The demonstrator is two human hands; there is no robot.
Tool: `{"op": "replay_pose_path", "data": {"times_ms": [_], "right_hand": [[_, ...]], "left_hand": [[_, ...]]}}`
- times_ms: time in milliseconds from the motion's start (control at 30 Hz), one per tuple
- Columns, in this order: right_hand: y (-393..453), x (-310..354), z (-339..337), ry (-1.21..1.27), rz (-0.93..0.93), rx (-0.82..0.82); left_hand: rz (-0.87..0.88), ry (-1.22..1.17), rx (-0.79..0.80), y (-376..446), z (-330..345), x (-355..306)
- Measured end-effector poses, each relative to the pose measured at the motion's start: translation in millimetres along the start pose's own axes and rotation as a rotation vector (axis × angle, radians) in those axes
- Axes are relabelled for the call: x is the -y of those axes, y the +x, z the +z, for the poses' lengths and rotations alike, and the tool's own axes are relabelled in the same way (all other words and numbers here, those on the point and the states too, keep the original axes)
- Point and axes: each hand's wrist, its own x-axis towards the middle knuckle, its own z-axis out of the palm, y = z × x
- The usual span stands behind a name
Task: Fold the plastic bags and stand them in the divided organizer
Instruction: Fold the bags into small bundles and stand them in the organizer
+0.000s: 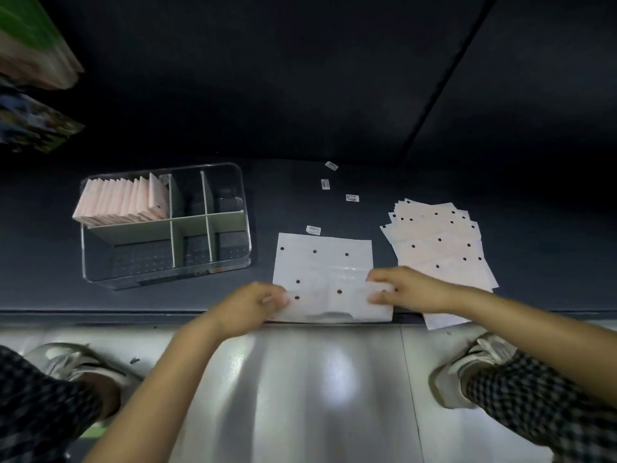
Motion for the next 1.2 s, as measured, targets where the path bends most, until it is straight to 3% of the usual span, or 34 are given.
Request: {"op": "replay_pose_path", "data": {"times_ms": [133, 200, 267, 333, 433, 600, 700, 767, 933, 1000, 1200], "right_hand": [[34, -6, -21, 0.105, 0.095, -0.317], [56, -15, -23, 0.095, 0.199, -0.357], [74, -26, -19, 0.054, 0.291, -0.364], [88, -36, -14, 0.036, 0.354, -0.376], [101, -46, -7, 0.043, 0.418, -0.383], [108, -51, 0, 0.054, 0.462, -0.398], [100, -41, 11, -0.144, 0.440, -0.578], [89, -28, 29, -0.269, 0.323, -0.666], [58, -1, 113, -0.482, -0.101, -0.323], [51, -3, 136, -0.537, -0.090, -0.258], [17, -37, 143, -0.631, 0.026, -0.316]], "left_hand": [[0.081, 0.080, -0.642, 9, 2, -16], [0.179, 0.201, -0.761, 15, 13, -15], [0.250, 0.336, -0.673, 21, 32, -9], [0.283, 0.474, -0.484, 28, 51, -1], [0.253, 0.633, -0.325, 39, 76, 19], [0.162, 0.839, -0.195, 44, 90, 41], [0.115, 0.882, -0.155, 44, 95, 49], [0.095, 0.893, -0.140, 43, 99, 52], [0.094, 0.898, -0.138, 44, 101, 54], [0.100, 0.898, -0.128, 44, 100, 54], [0.123, 0.931, -0.139, 36, 92, 59]]}}
